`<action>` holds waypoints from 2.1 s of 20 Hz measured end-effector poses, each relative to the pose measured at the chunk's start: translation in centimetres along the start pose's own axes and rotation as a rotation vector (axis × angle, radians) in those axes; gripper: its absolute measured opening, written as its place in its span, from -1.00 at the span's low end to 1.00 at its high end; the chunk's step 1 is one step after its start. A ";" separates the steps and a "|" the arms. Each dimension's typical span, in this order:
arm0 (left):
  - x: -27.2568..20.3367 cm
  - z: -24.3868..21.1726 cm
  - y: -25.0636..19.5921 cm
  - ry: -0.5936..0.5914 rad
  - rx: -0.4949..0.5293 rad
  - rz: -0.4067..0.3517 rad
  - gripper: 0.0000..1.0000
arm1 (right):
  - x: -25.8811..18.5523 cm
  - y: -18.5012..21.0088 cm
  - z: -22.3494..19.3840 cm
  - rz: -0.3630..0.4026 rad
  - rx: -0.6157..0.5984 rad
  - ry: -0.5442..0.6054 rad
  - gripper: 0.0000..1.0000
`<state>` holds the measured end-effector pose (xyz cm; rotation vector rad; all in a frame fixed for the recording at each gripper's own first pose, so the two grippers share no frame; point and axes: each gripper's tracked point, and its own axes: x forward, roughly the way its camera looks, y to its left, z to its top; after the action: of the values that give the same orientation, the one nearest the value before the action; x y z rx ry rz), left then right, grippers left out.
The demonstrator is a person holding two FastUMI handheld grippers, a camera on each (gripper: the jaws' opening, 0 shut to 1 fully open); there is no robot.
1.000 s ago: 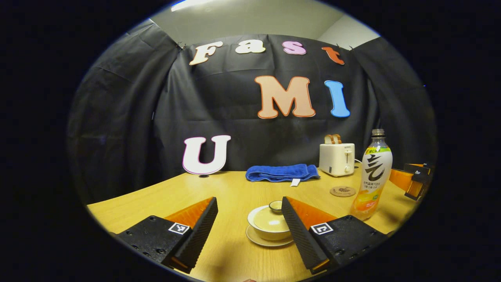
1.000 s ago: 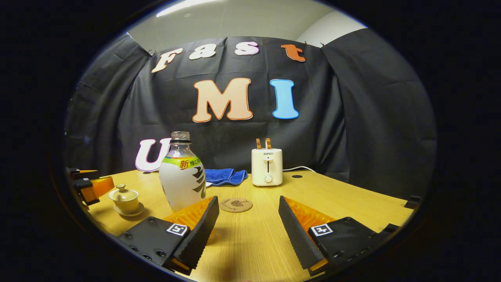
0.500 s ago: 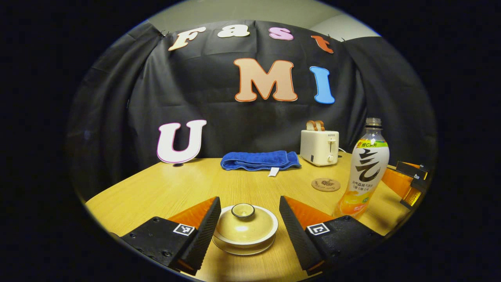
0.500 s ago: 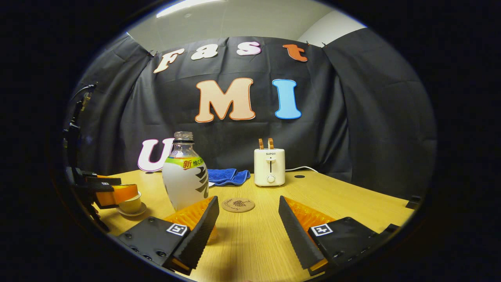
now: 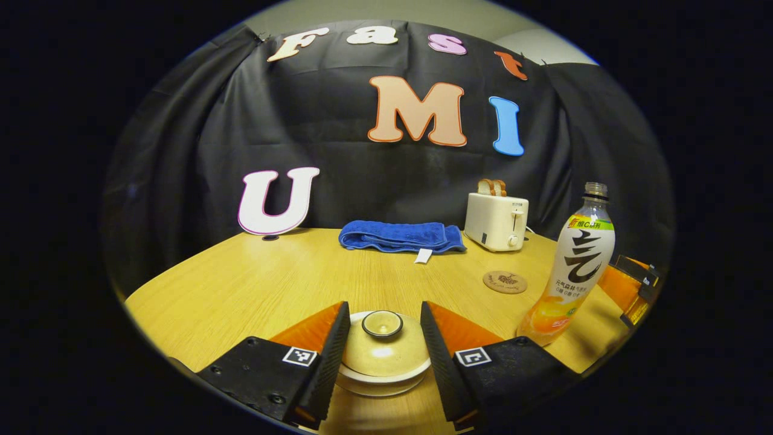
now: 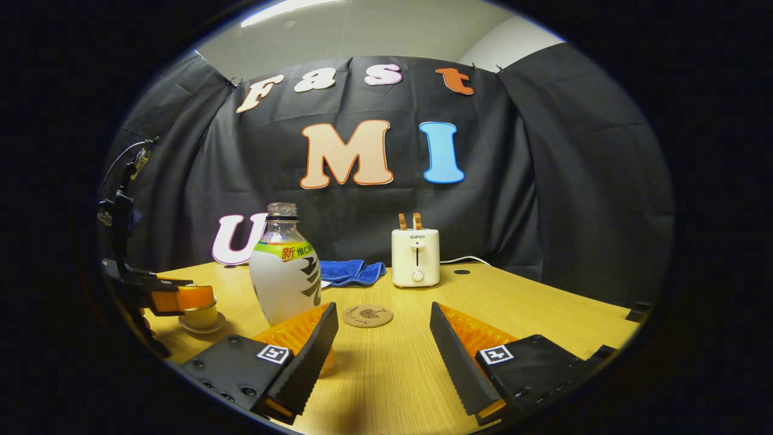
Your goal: Open the teacup lid with one hand, grasp the water bottle and pour water into the teacup with the other hand; after pouring, place the water bottle on the coaster and then close the teacup lid.
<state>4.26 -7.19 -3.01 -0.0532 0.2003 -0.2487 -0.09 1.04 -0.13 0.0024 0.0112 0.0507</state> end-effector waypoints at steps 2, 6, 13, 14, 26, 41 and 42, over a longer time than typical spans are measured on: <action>0.1 0.0 0.0 -0.007 0.002 -0.002 0.28 | 0.0 -0.1 0.0 -0.003 0.000 0.000 0.94; 0.3 0.4 0.4 -0.022 0.005 0.009 -0.17 | -0.1 -0.1 0.0 -0.006 -0.001 0.002 0.92; 0.0 0.6 -0.2 -0.018 0.000 -0.016 -0.58 | -0.5 0.6 -0.2 0.039 0.010 0.015 0.90; -0.1 0.7 -0.2 -0.013 0.001 -0.018 -0.60 | -0.6 0.7 -0.2 0.048 0.015 0.017 0.92; -1.7 3.3 0.1 -0.075 0.021 -0.018 -0.60 | -1.0 7.5 -1.6 0.280 -0.010 0.097 0.93; -4.1 4.5 1.8 -0.094 0.016 0.007 -0.60 | 1.8 9.7 -1.9 0.276 -0.019 0.104 0.43; -4.2 4.5 2.1 -0.094 0.013 0.012 -0.60 | 1.9 9.7 -1.9 0.276 -0.043 0.096 0.41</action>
<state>1.66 -3.93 2.02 -0.0508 0.1060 -0.2345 1.29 10.83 -2.00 -0.0415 0.1061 0.3275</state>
